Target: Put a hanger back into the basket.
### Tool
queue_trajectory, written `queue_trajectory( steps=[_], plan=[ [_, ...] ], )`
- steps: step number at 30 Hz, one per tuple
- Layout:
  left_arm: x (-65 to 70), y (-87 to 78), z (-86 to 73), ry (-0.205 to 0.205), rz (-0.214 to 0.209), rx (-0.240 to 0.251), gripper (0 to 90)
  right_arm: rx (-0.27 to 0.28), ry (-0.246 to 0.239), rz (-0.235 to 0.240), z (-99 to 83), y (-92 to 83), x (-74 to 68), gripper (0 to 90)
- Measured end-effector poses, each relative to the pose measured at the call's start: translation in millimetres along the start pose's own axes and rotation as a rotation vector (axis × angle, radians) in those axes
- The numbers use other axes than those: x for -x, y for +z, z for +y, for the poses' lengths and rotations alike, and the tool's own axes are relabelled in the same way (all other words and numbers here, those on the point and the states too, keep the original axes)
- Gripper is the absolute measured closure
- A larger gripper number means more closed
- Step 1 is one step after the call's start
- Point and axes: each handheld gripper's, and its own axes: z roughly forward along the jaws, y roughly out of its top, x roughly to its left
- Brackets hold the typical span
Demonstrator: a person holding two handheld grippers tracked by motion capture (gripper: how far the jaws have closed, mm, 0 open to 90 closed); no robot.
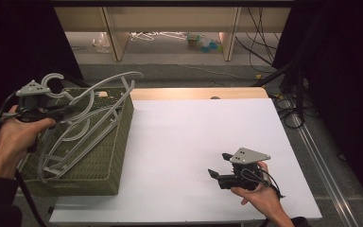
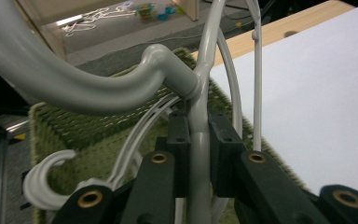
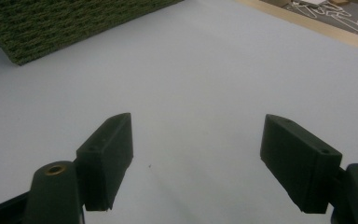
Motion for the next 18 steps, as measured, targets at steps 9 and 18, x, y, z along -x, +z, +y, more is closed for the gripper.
queue_trajectory(
  steps=[9,18],
  plan=[
    [-19.9,7.0,-3.4,0.022,0.06,-0.02,80.2,0.0,-0.003,0.0,0.0,1.4,-0.6,26.4],
    [-33.0,17.0,-14.1,0.045,0.104,-0.06,80.1,-0.001,-0.001,0.0,-0.3,1.3,0.3,26.4]
  ],
)
